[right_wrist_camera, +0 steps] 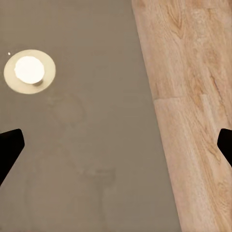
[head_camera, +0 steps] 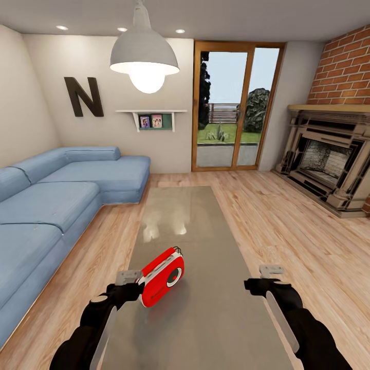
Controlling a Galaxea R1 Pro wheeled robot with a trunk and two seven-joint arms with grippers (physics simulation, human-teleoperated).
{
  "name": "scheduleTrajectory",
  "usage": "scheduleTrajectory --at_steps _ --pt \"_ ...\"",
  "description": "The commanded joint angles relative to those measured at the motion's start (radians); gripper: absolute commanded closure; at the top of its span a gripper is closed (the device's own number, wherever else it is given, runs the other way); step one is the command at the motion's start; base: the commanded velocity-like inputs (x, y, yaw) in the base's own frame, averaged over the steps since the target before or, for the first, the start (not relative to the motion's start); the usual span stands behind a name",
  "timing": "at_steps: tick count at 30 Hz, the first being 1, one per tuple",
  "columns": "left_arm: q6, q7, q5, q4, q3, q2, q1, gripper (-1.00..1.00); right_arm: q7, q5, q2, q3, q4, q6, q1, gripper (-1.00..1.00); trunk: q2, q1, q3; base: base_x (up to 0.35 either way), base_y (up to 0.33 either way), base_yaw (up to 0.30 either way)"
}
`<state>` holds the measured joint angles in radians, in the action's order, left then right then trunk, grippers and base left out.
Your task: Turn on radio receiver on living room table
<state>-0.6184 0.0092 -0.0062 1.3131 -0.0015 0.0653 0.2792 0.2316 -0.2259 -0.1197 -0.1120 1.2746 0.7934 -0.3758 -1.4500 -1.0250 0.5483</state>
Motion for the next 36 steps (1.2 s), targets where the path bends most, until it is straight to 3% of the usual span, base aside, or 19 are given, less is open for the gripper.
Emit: scheduleTrajectory --at_steps 1,36 --pt "0.0 0.0 0.0 0.0 0.0 0.0 0.0 -1.0 0.0 0.0 0.0 0.0 0.0 0.0 0.0 -1.0 0.0 0.0 0.0 0.0 0.0 0.0" --pt "-0.001 -0.002 0.0 0.002 -0.002 -0.001 0.0 -1.0 0.0 0.0 0.0 0.0 0.0 0.0 0.0 -1.0 0.0 0.0 0.0 0.0 0.0 0.0"
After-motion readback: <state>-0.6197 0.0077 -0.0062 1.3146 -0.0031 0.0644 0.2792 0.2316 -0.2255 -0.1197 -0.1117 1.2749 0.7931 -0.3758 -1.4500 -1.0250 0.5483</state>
